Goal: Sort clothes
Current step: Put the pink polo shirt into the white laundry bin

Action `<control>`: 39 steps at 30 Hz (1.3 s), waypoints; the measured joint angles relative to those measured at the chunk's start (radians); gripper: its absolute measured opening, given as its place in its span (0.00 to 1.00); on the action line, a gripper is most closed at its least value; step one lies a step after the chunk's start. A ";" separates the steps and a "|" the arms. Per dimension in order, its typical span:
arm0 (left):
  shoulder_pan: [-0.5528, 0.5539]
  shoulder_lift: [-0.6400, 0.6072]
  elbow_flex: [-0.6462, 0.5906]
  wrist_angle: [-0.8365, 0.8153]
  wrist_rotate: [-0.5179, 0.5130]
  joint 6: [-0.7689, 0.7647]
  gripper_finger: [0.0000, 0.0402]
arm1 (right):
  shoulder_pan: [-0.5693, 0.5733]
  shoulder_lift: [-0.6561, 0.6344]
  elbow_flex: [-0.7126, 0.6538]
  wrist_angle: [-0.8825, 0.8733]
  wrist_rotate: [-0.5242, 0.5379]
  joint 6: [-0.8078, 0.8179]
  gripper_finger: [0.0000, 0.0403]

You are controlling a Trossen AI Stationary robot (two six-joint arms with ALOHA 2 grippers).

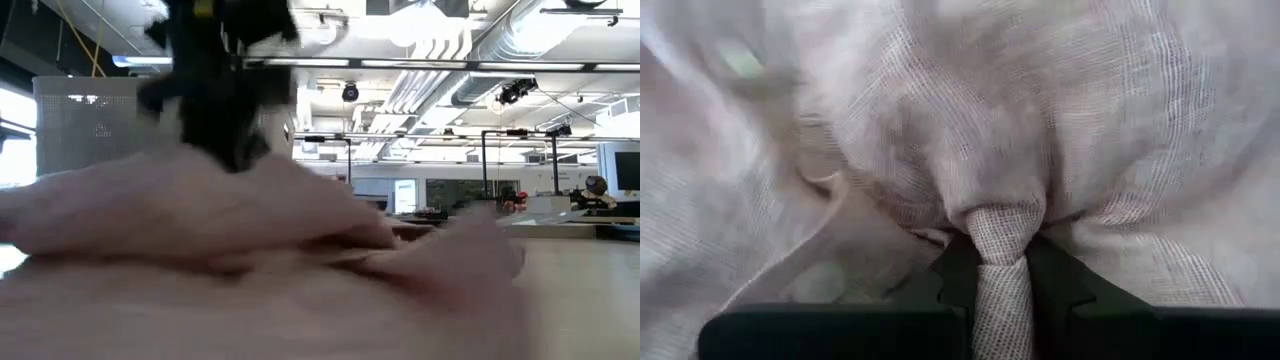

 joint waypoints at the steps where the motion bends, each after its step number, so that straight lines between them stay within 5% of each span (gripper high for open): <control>1: 0.000 -0.036 0.025 -0.031 -0.002 -0.011 0.10 | 0.000 0.000 0.000 0.001 0.000 0.000 0.29; 11: -0.028 -0.413 0.306 -0.160 -0.183 -0.033 0.10 | 0.001 0.000 0.000 0.000 0.003 0.000 0.29; 17: -0.027 -0.498 0.471 -0.260 -0.356 0.048 0.10 | 0.001 0.000 0.000 0.000 0.004 0.000 0.29; 23: -0.002 -0.505 0.663 -0.203 -0.665 0.338 0.10 | 0.001 0.000 0.000 0.001 0.025 -0.003 0.29; 32: 0.155 -0.507 0.796 0.237 -1.071 1.126 0.10 | -0.001 0.000 0.000 0.001 0.029 0.000 0.29; 36: 0.243 -0.513 0.828 0.210 -1.201 1.211 0.10 | 0.004 0.000 0.000 0.001 0.025 0.000 0.29; 39: 0.293 -0.534 0.828 0.067 -1.248 1.116 0.10 | 0.006 0.000 0.000 0.001 0.025 0.000 0.29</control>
